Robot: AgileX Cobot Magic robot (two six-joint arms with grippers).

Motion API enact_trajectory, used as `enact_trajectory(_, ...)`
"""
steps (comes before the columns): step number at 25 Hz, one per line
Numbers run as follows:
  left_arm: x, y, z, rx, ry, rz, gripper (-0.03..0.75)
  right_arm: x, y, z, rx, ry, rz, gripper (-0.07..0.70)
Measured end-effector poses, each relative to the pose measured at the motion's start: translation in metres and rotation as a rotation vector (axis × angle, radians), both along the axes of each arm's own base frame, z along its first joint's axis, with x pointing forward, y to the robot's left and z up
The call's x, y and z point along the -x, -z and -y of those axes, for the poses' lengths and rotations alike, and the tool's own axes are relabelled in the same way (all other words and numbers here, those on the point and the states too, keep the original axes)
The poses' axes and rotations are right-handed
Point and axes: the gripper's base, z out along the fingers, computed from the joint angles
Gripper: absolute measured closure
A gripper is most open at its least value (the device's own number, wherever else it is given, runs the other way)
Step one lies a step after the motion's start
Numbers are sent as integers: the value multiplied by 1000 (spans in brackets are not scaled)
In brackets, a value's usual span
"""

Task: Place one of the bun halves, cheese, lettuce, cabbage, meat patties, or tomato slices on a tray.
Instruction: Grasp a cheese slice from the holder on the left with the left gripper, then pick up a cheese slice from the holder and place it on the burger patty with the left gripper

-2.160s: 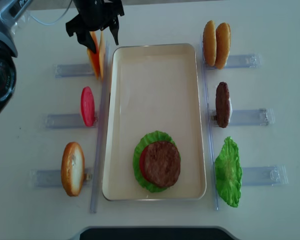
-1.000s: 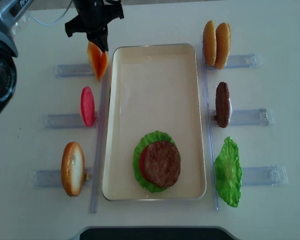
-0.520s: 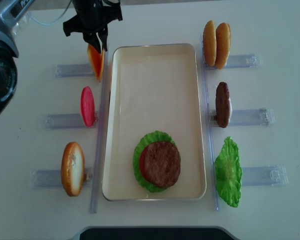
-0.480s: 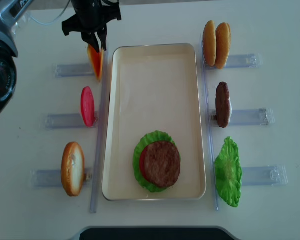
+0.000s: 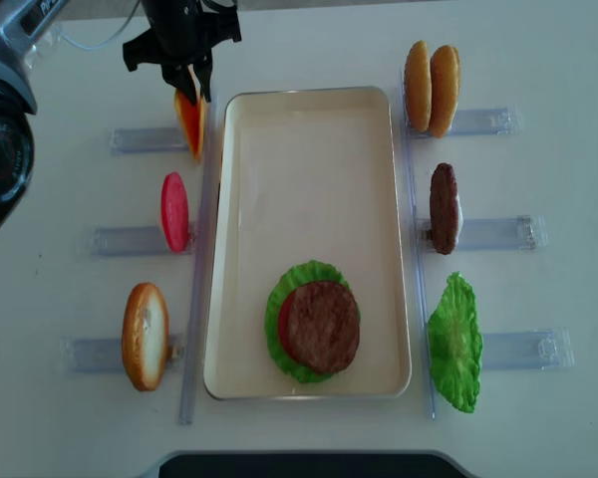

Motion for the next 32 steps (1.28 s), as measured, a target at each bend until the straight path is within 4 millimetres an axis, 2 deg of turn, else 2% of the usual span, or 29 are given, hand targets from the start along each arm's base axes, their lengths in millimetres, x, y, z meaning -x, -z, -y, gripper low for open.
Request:
enact_trajectory(1,0,0,0,0,2,0,648,0,0,0,0,0,0,90)
enact_trajectory(3,0,0,0,-2,8,0,685,0,0,0,0,0,0,90)
enact_trajectory(9,-3,-7,0,-3,22,19,694,0,0,0,0,0,0,90)
enact_trajectory(19,-12,-77,9,118,38,224,694,0,0,0,0,0,0,90)
enact_trajectory(21,-11,-84,10,129,43,236,694,0,0,0,0,0,0,90)
enact_trajectory(28,-8,-88,15,198,53,224,694,0,0,0,0,0,0,90)
enact_trajectory(32,5,-95,13,204,56,211,694,0,0,0,0,0,0,90)
